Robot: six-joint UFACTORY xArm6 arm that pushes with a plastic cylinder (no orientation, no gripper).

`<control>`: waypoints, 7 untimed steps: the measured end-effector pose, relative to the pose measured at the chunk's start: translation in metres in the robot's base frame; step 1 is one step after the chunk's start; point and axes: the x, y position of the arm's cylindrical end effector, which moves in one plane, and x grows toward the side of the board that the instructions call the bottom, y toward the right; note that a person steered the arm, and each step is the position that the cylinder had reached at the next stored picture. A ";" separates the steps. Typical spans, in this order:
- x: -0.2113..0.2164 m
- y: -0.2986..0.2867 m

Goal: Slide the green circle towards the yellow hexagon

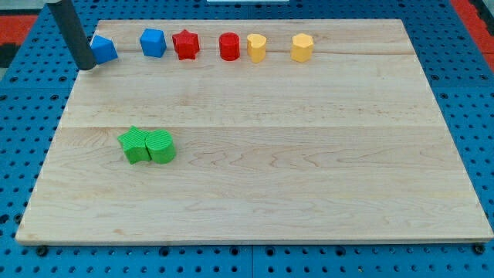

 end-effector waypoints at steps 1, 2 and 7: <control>-0.028 0.000; -0.027 0.006; 0.192 0.116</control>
